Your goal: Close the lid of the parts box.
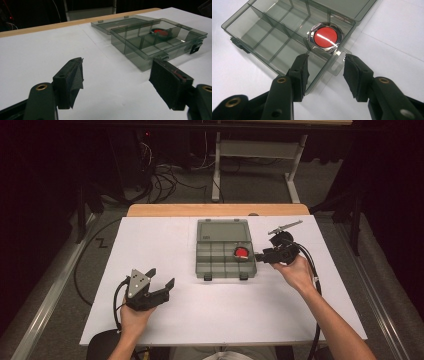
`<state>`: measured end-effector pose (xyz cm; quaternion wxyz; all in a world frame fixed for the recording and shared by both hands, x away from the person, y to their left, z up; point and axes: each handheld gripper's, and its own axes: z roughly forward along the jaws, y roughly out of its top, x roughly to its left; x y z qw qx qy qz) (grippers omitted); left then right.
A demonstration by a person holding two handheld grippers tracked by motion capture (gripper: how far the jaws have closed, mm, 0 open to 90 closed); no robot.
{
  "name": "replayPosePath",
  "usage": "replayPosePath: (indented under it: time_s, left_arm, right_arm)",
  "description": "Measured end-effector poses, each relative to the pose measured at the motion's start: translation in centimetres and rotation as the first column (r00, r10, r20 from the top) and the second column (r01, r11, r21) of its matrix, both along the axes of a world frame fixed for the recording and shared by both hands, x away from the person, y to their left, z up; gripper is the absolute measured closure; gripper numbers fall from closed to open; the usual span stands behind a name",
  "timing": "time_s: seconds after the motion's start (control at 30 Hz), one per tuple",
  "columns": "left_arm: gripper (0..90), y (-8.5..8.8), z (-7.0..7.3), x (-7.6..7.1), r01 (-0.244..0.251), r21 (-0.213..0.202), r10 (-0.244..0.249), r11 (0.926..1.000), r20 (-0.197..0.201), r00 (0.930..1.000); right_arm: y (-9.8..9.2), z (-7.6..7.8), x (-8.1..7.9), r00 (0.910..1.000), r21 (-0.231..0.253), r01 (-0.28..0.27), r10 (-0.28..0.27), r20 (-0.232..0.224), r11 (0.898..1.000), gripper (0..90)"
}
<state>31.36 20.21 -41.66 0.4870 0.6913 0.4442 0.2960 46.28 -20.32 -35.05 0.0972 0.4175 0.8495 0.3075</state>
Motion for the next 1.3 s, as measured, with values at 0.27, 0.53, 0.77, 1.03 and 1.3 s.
replayPosePath:
  time_s: [0.27,0.53,0.77,1.03,1.3]
  left_arm:
    - [27.3,0.2,-0.1,0.2,-0.002,-0.006,0.002,1.0000,-0.016,0.9999]
    - [27.7,0.0,-0.1,0.1,0.002,0.000,-0.002,1.0000,-0.015,0.9999]
    - [28.6,-0.2,-0.1,0.2,0.007,0.009,-0.007,0.9999,-0.039,0.9992]
    - [28.3,-0.7,0.0,0.7,0.006,0.049,-0.003,0.9988,-0.059,0.9982]
    - [27.2,-1.1,0.4,1.4,0.057,-0.002,-0.057,0.9984,-0.114,0.9918]
  right_arm:
    - [-0.4,-0.7,-0.1,0.9998,-0.001,0.000,0.000,-0.017,1.000,58.0]
    - [0.1,-1.2,-0.1,0.9999,0.027,0.005,-0.005,-0.014,1.000,63.0]
    - [0.0,-2.2,1.0,0.9983,0.031,0.034,-0.033,-0.047,0.999,68.0]
    - [1.0,-2.4,1.9,0.9970,0.019,0.038,-0.036,-0.069,0.999,70.8]
    - [1.3,-2.9,3.3,0.9921,0.022,0.065,-0.063,-0.108,0.998,71.1]
